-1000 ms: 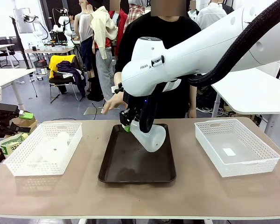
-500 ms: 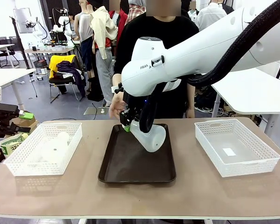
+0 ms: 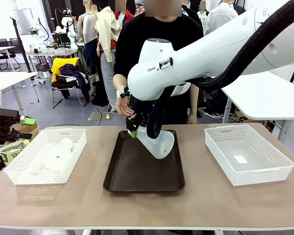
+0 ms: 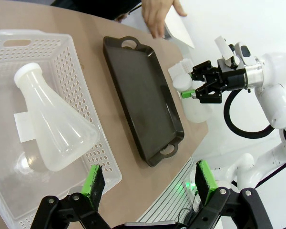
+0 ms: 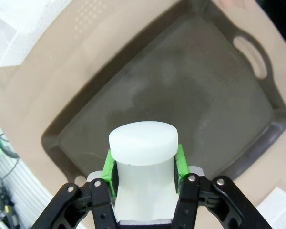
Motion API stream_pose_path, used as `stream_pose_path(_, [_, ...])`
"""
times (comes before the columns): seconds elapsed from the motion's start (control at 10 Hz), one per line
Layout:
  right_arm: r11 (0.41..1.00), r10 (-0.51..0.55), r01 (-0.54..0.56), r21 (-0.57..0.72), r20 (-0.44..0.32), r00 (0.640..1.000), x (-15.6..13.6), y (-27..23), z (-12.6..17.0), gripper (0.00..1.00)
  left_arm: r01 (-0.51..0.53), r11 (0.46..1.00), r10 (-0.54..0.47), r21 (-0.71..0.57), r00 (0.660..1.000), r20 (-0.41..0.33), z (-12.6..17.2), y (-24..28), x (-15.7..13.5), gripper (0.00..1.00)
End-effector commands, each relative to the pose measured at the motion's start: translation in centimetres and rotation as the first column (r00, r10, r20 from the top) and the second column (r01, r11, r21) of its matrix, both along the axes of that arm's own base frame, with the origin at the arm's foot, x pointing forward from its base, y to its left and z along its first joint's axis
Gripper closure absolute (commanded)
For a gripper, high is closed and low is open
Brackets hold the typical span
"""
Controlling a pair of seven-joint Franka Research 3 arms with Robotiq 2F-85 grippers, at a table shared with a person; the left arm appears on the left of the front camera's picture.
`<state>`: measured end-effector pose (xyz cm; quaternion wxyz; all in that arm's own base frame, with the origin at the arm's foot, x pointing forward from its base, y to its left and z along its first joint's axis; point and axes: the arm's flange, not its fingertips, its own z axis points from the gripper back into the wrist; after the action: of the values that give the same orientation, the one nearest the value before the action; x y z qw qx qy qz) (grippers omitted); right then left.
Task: Prepare the laboratory tools.
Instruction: Place the picked Big flask upright in the Handle tray as instructed by the person.
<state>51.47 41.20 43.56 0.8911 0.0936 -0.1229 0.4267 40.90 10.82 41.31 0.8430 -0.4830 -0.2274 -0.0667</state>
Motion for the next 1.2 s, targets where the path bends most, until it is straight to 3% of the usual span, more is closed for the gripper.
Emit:
stream_pose_path(0.0, [0.98,0.12,-0.127,0.154,0.055,0.991,0.3,-1.9,0.3,1.0,0.001,1.0,-0.001,-0.014,1.0,0.014,0.1,0.1,-0.1,0.0])
stream_pose_path(0.3, [0.908,0.206,-0.256,0.331,0.178,0.962,2.1,-4.9,0.0,1.0,0.001,1.0,-0.001,-0.014,1.0,0.014,0.1,0.1,-0.1,0.0])
stream_pose_path(0.4, [0.906,0.182,-0.245,0.345,0.205,0.962,3.3,-6.2,-0.8,1.0,0.001,1.0,-0.001,-0.014,1.0,0.014,0.1,0.1,-0.1,0.0])
stream_pose_path(0.7, [0.679,0.294,-0.445,0.585,0.338,0.894,4.6,-7.2,-2.4,1.0,0.001,1.0,-0.001,-0.014,1.0,0.014,0.1,0.1,-0.1,0.0])
stream_pose_path(1.1, [0.494,0.279,-0.538,0.683,0.462,0.842,5.8,-7.4,-3.8,1.0,0.001,1.0,-0.001,-0.014,1.0,0.014,0.1,0.1,-0.1,0.0])
